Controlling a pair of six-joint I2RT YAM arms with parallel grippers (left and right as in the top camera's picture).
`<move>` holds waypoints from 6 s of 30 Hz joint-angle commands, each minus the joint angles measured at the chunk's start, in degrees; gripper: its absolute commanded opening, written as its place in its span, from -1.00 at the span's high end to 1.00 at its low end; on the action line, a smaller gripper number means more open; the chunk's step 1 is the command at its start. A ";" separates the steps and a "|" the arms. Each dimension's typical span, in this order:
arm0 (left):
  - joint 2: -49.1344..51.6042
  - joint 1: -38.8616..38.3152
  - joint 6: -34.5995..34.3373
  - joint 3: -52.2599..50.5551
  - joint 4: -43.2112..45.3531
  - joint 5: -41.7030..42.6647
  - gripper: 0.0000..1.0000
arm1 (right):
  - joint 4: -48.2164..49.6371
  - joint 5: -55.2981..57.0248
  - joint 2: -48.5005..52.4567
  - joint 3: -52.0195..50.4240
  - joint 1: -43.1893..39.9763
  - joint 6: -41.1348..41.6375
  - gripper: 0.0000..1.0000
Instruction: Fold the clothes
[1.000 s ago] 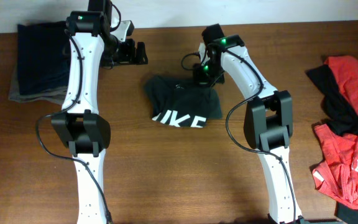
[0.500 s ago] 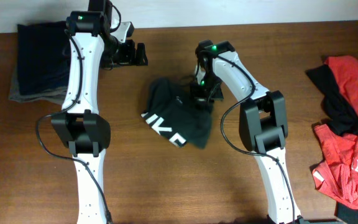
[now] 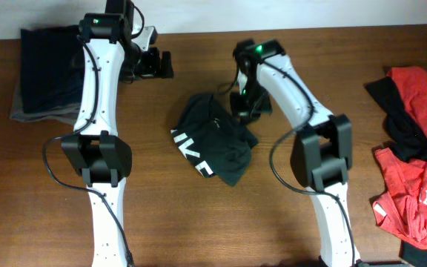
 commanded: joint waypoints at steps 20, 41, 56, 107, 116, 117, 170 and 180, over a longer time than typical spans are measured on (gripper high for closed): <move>0.63 1.84 -12.44 0.31 -2.49 -10.40 -0.98 | 3.28 -9.27 -6.03 -7.23 14.08 -22.58 0.92; 0.63 3.69 -12.41 0.31 -4.22 -10.38 -0.98 | 25.90 -5.20 -1.92 -16.87 10.03 -14.45 0.92; 0.70 3.37 -12.41 0.31 -7.69 -6.40 -0.98 | 38.66 10.36 1.46 -16.87 -0.07 6.14 0.92; 20.02 -9.27 2.40 0.26 -0.37 34.23 -0.98 | -6.43 -3.21 -4.28 19.12 -27.63 -8.81 -0.97; 24.06 -13.81 2.36 0.26 2.43 39.43 -0.98 | -6.21 -3.23 -4.17 15.93 -26.84 -9.92 -0.97; 24.37 -14.14 2.36 0.26 3.04 39.41 -0.95 | -5.77 -3.23 -4.17 14.88 -26.77 -9.92 -0.98; 12.24 8.04 8.50 23.78 11.61 4.55 0.99 | 12.59 -6.03 -4.02 -21.14 -25.29 -9.88 -0.98; 2.84 10.88 5.11 23.78 13.49 1.03 0.99 | 11.93 -6.03 -4.02 -21.14 -25.29 -9.88 -0.98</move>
